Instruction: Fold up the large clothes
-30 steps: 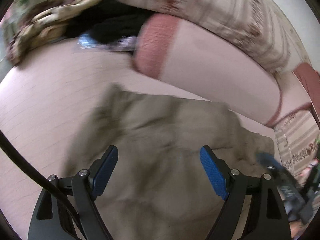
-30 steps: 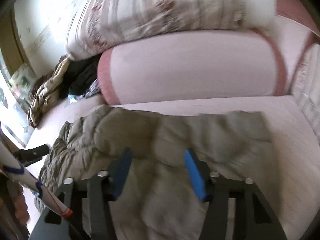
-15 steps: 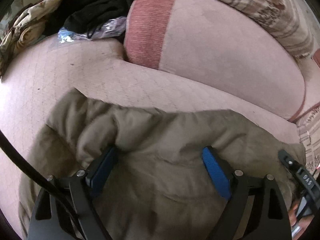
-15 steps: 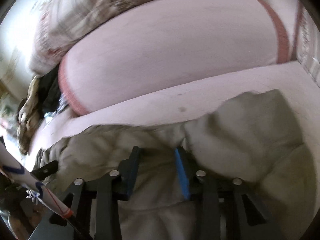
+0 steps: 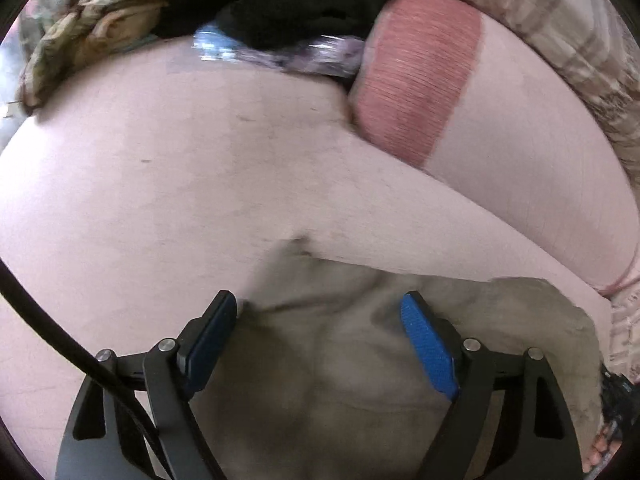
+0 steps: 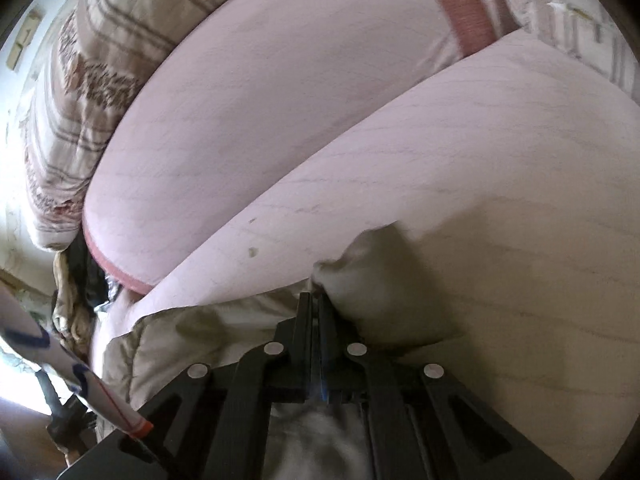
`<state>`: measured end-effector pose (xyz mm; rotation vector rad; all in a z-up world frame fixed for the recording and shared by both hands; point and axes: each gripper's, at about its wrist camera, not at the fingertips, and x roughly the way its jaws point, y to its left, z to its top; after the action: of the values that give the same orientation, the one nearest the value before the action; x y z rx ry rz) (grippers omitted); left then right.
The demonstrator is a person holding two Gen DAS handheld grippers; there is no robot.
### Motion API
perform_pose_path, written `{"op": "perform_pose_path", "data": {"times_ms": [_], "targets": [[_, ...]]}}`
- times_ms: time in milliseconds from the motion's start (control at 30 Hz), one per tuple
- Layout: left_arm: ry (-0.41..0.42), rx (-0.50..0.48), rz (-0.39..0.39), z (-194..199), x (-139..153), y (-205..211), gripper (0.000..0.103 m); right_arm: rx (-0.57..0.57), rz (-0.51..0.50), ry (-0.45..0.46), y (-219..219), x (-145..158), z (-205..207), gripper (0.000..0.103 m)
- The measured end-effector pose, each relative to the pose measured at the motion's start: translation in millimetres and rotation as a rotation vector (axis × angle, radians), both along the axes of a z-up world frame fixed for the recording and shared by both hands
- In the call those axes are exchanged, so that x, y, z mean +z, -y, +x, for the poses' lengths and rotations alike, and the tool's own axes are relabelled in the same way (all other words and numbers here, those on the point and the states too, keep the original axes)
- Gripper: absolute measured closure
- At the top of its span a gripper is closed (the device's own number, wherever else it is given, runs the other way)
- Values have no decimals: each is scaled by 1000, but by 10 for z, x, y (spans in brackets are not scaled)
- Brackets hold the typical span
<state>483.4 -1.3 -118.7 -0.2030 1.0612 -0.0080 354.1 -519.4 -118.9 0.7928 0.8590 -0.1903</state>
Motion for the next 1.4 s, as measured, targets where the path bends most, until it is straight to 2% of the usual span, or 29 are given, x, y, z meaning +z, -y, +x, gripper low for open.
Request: {"op": "perform_pose_path", "data": {"times_ms": [100,133,167,200,233,367,567,733,867,1000,1133,1267,1333,1400], "targets": [[-25,71,5,-71,-17,-382,19,-50,-28,-26,229,72,-198,103],[-30,90,1,-111,-7,-514,19,-67,-38,-31,282,122,-271,98],[-29,108,10,-174,24,-641,19,-86,-62,-48,317,160,-340,88],[-23,120,27,-252,74,-760,19,-117,-112,-76,374,235,-431,62],[-18,123,37,-297,107,-820,19,-147,-178,-81,426,350,-571,50],[7,135,94,-610,299,-1095,19,-163,-252,-79,563,650,-969,50],[2,158,63,-1082,489,-1272,19,-154,-399,-60,405,1131,-1462,47],[-10,123,57,-1353,556,-1156,19,-117,-506,-25,137,1386,-1751,33],[-26,59,43,-1466,532,-1010,19,-65,-550,-20,-52,1442,-1822,27],[-68,-26,-50,-1450,361,-907,19,-8,-481,-45,-91,1269,-1772,23],[-109,-73,-176,-1369,116,-906,19,35,-329,-74,-10,940,-1655,19],[-160,-108,-395,-1244,-159,-1027,18,37,-182,-92,110,582,-1531,17],[-194,-118,-513,-1185,-310,-1091,18,41,-60,-95,197,345,-1464,17],[-216,-127,-618,-1139,-422,-1142,17,48,21,-93,228,183,-1421,16]]}}
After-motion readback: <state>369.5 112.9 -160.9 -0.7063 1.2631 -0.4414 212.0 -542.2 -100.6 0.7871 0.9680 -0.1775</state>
